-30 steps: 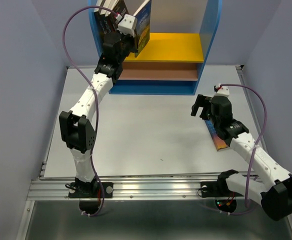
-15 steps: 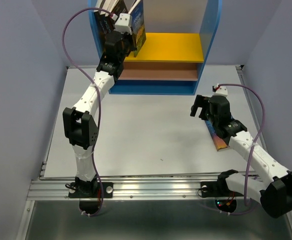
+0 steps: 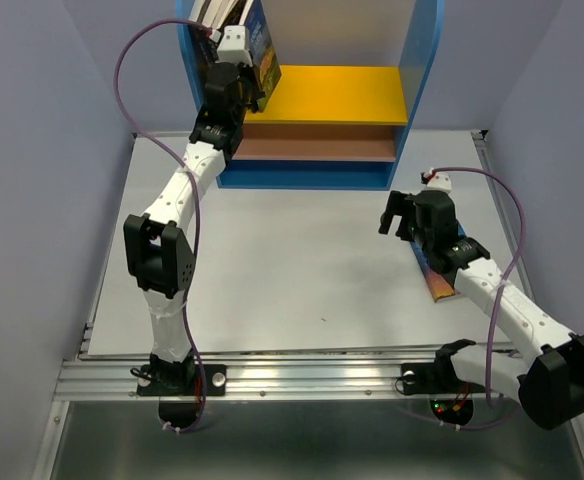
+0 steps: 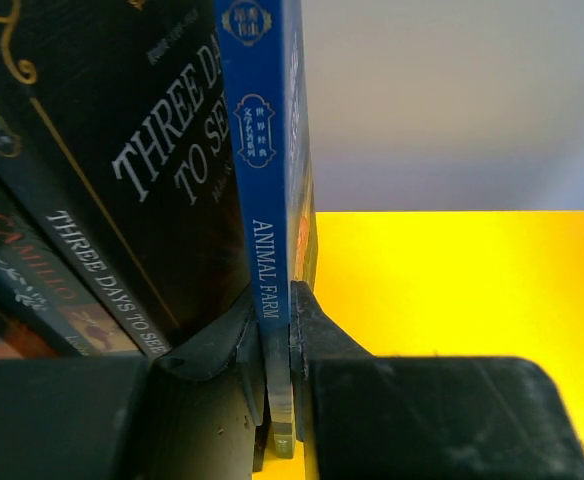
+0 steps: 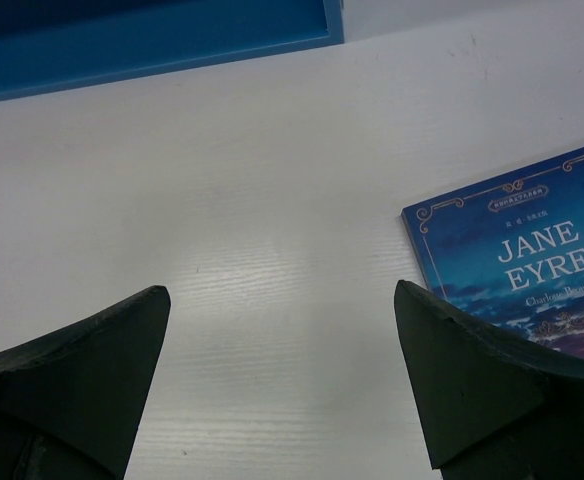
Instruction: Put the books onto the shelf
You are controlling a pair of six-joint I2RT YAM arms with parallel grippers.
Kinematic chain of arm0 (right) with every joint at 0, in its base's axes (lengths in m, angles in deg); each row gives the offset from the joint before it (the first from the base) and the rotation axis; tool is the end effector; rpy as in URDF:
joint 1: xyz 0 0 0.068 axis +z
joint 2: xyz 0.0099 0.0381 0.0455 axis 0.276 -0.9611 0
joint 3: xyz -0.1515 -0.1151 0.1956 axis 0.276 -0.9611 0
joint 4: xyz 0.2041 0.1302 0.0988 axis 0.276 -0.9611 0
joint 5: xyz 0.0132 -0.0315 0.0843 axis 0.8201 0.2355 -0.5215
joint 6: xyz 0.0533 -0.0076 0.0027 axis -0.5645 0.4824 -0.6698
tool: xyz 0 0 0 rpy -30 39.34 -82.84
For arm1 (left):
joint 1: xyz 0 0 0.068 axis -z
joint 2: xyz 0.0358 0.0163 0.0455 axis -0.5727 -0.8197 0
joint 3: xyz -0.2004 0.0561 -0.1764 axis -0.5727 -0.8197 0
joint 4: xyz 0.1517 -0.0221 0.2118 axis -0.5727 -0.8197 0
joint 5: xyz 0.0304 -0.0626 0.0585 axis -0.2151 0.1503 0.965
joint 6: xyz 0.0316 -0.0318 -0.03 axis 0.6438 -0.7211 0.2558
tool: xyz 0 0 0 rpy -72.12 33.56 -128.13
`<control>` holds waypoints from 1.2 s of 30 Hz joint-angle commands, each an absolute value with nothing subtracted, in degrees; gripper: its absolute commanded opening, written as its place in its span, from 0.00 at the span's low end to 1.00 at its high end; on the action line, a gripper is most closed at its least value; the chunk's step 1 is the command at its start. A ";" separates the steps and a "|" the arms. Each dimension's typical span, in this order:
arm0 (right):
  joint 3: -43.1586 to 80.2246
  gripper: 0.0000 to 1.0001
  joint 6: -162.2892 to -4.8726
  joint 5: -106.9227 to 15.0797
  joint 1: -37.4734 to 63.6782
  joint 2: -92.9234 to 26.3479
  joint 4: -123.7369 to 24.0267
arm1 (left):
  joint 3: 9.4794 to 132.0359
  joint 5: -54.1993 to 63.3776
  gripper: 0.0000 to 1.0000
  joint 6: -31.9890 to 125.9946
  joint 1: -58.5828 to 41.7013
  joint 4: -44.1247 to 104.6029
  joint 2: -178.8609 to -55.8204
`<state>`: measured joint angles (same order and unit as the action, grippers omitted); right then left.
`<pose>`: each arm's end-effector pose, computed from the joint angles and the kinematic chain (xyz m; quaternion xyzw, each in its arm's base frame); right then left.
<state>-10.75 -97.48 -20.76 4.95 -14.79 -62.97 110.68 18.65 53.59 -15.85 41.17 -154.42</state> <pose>0.2317 0.0773 0.2831 0.0743 0.8559 0.0528 0.5091 0.4483 -0.1515 0.4396 0.0374 0.6243 -0.1317 0.7691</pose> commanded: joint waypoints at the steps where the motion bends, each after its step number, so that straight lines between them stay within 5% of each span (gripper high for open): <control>1: -8.58 1.00 -96.80 -21.05 4.63 -15.14 -62.18 | 110.82 22.08 0.07 53.40 -16.75 46.07 -151.80; 6: -8.32 1.00 -96.72 -21.40 4.63 -15.58 -62.18 | 109.77 23.57 0.11 52.78 -16.66 46.68 -151.27; 8: -8.23 1.00 -96.72 -21.49 4.63 -15.75 -62.18 | 109.77 24.01 0.33 52.61 -16.75 46.59 -151.09; 12: -8.15 1.00 -96.72 -21.58 4.63 -15.75 -62.09 | 109.24 25.68 0.37 51.82 -16.75 46.33 -150.57; 15: -8.32 1.00 -96.72 -21.67 4.63 -15.66 -62.09 | 107.32 25.77 0.60 50.68 -16.75 47.12 -149.08; 30: -8.67 1.00 -98.30 -23.16 4.63 -15.58 -62.18 | 100.90 24.19 0.72 49.18 -15.34 47.56 -140.99; 32: -8.59 1.00 -98.65 -22.90 4.63 -15.31 -62.27 | 99.41 24.98 0.77 49.00 -14.99 47.39 -138.97; 33: -8.59 1.00 -98.91 -22.81 4.63 -15.31 -62.27 | 98.88 24.98 0.99 48.92 -14.64 46.77 -138.27; 36: -8.23 1.00 -99.79 -23.16 4.63 -15.14 -62.62 | 96.16 25.33 0.99 48.91 -13.59 45.46 -134.67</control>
